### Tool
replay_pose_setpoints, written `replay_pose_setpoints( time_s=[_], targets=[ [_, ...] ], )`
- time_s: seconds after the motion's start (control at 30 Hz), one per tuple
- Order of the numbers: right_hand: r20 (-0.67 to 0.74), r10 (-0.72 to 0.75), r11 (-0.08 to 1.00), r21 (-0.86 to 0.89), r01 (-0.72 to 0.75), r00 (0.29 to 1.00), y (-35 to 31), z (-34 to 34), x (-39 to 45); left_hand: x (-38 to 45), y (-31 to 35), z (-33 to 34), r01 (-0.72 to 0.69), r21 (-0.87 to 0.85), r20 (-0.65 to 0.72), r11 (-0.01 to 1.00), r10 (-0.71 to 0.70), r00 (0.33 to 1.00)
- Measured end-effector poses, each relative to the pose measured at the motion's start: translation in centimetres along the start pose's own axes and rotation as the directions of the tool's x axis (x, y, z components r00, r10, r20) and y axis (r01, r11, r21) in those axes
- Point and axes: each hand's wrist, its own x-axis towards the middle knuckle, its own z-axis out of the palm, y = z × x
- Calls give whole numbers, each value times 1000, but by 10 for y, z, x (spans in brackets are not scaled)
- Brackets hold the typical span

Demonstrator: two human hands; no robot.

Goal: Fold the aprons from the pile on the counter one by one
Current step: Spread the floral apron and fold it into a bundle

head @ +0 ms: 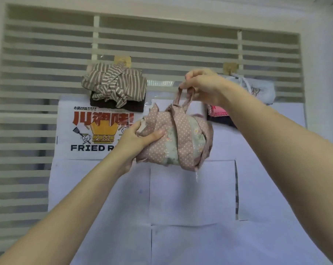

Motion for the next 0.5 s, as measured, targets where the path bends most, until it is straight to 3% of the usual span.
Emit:
replay_pose_setpoints(
  time_s=[0.17,0.3,0.4,0.5],
  targets=[
    [-90,-79,991,98,88,993,-24,-75,14,36,45,48,-147,-45,41,988,149,988],
    [-172,-105,967,211,141,979,-37,-139,31,69,69,105,-129,-207,46,970,141,989],
    [-206,-133,971,168,169,969,-27,-190,53,100,81,156,-129,-254,16,958,138,990],
    [-121,-104,994,25,107,987,-7,-225,78,128,84,191,-108,-178,-12,978,107,994]
  ],
)
